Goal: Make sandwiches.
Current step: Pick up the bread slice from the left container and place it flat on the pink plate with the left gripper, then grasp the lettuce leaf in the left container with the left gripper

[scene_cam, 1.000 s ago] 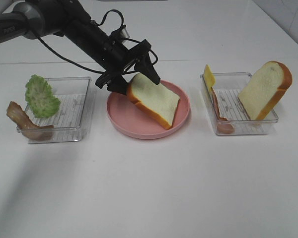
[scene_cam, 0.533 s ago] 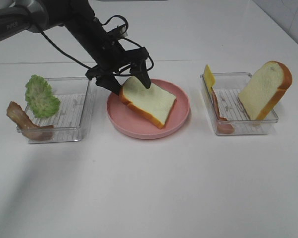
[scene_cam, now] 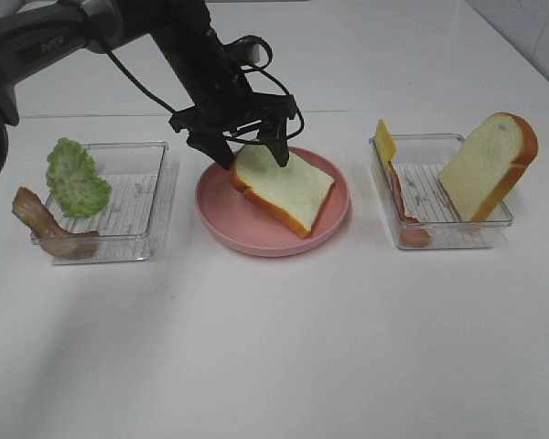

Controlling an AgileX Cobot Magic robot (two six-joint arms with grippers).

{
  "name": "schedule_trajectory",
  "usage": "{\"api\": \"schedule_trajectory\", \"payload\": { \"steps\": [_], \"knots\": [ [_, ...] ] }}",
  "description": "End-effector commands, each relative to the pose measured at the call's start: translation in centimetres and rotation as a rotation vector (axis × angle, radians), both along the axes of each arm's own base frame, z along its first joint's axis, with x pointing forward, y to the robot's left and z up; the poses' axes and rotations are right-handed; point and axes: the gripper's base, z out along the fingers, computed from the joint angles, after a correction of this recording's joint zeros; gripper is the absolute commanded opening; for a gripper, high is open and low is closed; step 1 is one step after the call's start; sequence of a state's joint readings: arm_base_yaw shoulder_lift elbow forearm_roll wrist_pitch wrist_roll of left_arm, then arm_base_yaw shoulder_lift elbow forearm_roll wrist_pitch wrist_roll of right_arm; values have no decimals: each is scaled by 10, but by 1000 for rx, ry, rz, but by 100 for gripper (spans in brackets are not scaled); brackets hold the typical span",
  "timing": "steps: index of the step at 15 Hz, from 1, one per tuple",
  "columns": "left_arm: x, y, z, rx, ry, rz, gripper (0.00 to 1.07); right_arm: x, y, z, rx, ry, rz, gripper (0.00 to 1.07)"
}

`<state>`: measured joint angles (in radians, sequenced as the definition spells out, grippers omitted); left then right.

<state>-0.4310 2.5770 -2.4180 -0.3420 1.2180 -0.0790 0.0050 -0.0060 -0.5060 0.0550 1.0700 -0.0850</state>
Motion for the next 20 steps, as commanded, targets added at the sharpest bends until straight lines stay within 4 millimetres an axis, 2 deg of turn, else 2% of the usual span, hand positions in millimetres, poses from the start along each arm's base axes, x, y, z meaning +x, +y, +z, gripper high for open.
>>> {"api": "schedule_trajectory", "payload": {
  "steps": [1,5,7,10,14,15,17,20],
  "knots": [
    [-7,3,18,55,2,-10,78,-1,0,0,9,-15,-8,81],
    [-7,5,30,63,-26,-9,78,-1,0,0,9,-15,-8,81],
    [-6,12,42,117,-79,-8,78,-1,0,0,9,-15,-8,81],
    [-7,26,76,188,-184,9,78,-1,0,0,9,-15,-8,81],
    [-1,61,110,189,-241,106,77,-1,0,0,10,-15,-8,81],
    [2,84,120,188,-246,156,77,-1,0,0,10,-15,-8,81],
    [-1,99,124,196,-229,181,77,-1,0,0,10,-15,-8,81],
    [-7,136,115,234,-147,242,77,-1,0,0,10,-15,-8,81]
  ]
}}
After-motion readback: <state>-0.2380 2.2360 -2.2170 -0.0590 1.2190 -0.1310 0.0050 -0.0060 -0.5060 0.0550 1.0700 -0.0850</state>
